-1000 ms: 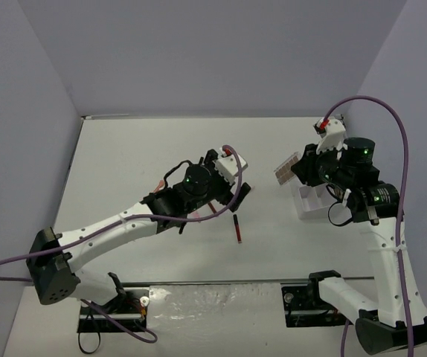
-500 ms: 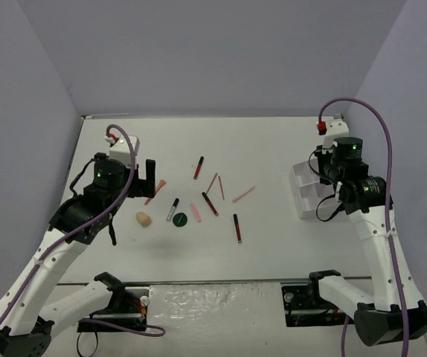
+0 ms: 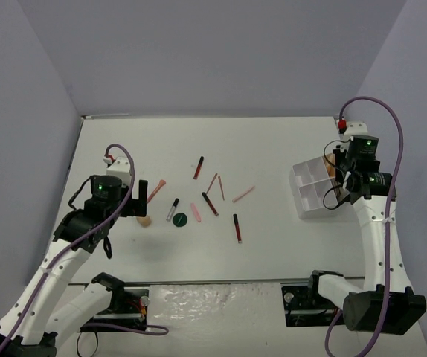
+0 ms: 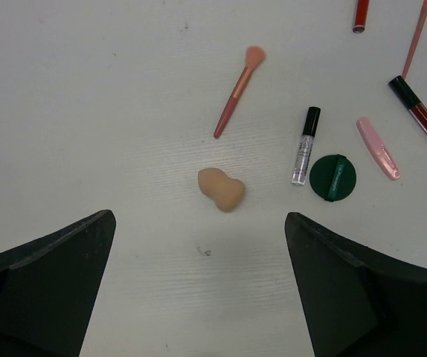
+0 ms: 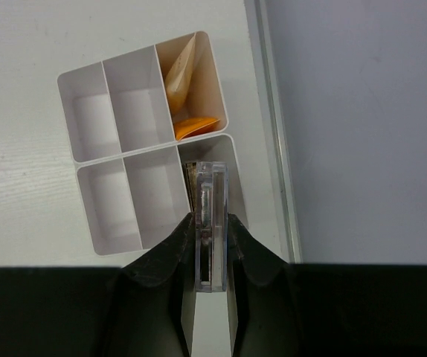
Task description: Organize the makeup
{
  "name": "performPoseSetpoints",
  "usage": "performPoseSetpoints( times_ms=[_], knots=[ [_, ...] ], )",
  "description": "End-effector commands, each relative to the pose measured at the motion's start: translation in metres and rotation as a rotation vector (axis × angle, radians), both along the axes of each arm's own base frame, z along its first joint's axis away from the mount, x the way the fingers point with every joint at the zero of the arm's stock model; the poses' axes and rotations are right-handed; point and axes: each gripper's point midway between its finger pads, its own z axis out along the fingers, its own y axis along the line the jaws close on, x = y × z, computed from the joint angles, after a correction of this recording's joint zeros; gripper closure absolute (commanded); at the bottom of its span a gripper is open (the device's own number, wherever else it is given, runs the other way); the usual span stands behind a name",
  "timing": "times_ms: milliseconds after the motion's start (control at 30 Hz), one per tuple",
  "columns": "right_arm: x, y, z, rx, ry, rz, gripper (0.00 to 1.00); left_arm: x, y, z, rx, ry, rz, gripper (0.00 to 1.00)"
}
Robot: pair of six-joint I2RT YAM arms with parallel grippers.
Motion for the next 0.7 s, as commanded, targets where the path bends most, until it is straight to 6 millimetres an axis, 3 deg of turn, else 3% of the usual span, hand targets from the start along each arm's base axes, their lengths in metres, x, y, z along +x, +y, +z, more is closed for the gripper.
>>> performPoseSetpoints(
  times_ms=[0,133,300,667],
  knots=[
    [0.016,-0.009,0.002,-0.022,-0.067,0.005,1.0,0.006,0.005,0.028,-0.017,-0.099,0.032,0.03],
    [0.02,-0.016,-0.015,-0.008,-0.049,-0.004,1.0,0.005,0.009,0.031,-0.008,-0.116,0.045,0.03],
    [0.02,-0.021,-0.02,-0.01,-0.044,-0.017,1.0,0.004,0.009,0.031,-0.01,-0.122,0.038,0.03],
    [0.02,-0.005,-0.011,0.029,-0.091,0.066,1.0,0.004,0.008,0.031,-0.013,-0.123,0.029,0.03]
  ],
)
